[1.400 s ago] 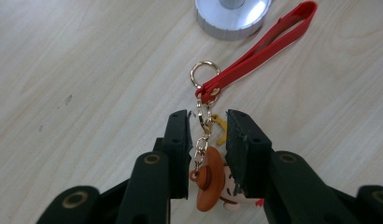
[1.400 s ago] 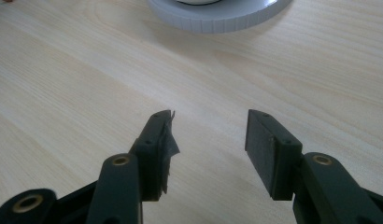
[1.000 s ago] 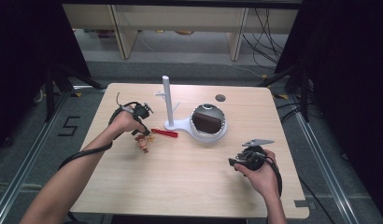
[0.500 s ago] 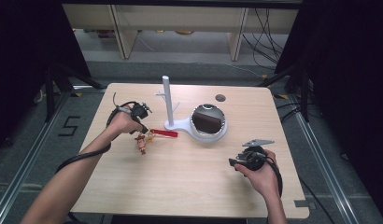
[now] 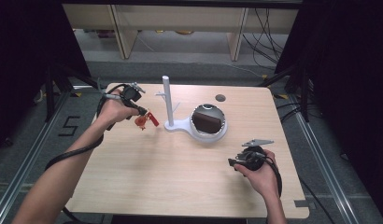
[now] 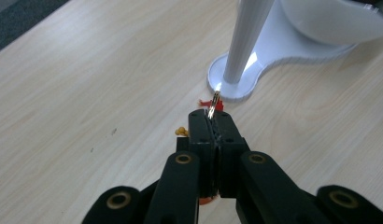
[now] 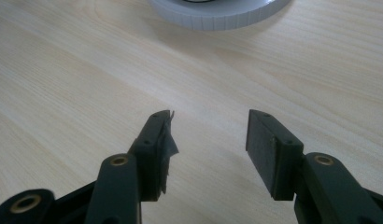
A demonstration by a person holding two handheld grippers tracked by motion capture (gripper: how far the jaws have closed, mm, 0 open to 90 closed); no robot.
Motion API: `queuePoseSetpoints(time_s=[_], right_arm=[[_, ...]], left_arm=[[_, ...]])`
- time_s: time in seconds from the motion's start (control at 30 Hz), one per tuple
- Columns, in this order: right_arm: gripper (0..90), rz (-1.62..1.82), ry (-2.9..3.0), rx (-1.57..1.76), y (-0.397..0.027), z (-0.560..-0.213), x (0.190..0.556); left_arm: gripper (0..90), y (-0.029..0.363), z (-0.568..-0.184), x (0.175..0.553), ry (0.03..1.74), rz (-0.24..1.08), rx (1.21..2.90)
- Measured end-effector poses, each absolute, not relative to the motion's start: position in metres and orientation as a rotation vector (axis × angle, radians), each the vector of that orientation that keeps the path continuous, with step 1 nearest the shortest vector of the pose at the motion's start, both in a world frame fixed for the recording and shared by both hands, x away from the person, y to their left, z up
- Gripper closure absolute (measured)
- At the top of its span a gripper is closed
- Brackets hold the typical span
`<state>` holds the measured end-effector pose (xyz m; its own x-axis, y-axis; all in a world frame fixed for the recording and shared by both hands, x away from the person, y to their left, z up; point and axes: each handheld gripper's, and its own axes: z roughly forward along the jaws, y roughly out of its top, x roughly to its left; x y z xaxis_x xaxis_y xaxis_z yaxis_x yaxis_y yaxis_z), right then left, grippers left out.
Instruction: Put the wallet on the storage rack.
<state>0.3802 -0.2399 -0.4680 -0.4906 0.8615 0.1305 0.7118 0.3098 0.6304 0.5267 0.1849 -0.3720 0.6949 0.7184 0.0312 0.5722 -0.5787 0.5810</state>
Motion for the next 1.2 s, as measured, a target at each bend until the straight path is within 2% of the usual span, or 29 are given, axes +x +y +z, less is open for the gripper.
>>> queuePoseSetpoints(time_s=[0.27, 0.6, 1.2], right_arm=[[51.3, 0.935, 2.339, 1.467, -0.24, -0.468, 0.379], [51.2, 0.952, 2.326, 1.464, -0.239, -0.469, 0.379], [51.2, 0.951, 2.326, 1.468, -0.239, -0.469, 0.379]], left_arm=[[87.8, 0.183, -0.349, 0.518, 1.014, 0.373, 2.21], [87.8, 0.18, -0.326, 0.51, 1.025, 0.406, 2.129], [87.4, 0.168, -0.311, 0.495, 0.986, 0.483, 2.126]])
